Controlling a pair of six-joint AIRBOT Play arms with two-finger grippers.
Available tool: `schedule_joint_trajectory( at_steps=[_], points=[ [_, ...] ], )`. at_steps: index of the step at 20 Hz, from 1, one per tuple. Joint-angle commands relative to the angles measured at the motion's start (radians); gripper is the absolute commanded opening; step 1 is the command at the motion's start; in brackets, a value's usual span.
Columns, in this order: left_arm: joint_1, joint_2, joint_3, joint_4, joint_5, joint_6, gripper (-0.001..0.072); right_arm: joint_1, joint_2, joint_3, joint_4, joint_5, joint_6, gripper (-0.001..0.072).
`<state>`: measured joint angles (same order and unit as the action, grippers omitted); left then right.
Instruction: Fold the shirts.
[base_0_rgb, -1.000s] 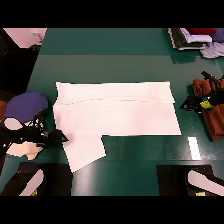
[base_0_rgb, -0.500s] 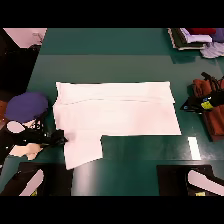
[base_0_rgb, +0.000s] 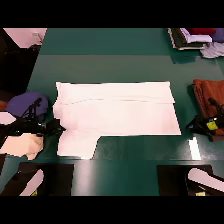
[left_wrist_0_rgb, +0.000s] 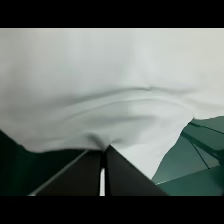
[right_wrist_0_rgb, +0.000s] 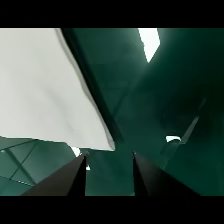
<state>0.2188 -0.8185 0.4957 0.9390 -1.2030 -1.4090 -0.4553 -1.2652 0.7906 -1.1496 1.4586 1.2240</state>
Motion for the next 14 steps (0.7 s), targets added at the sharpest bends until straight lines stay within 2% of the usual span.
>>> schedule_joint_trajectory(
  at_steps=[1, 4, 7, 9, 12, 14],
  points=[
    [0.000, 0.001, 0.013, -0.004, 0.025, 0.003, 0.0029, -0.026, -0.043, -0.087, 0.007, -0.052, -0.033, 0.0333],
    [0.000, 0.001, 0.013, -0.004, 0.025, 0.003, 0.0029, 0.037, -0.088, -0.087, 0.053, -0.072, -0.047, 0.0333],
    [0.000, 0.001, 0.013, -0.004, 0.020, 0.004, 0.0029, 0.091, -0.073, -0.087, 0.065, -0.110, -0.047, 0.0297],
    [0.000, 0.001, 0.013, -0.002, -0.003, 0.036, 0.0028, 0.110, -0.042, -0.087, 0.031, -0.109, -0.047, 0.0018],
    [0.000, 0.001, 0.013, 0.004, -0.116, 0.041, 0.0027, 0.109, 0.043, -0.087, -0.030, -0.047, -0.046, 0.0016],
    [-0.039, 0.003, 0.013, 0.024, -0.208, 0.045, 0.0026, 0.107, 0.133, -0.089, -0.122, 0.031, -0.031, 0.0016]
  ],
)
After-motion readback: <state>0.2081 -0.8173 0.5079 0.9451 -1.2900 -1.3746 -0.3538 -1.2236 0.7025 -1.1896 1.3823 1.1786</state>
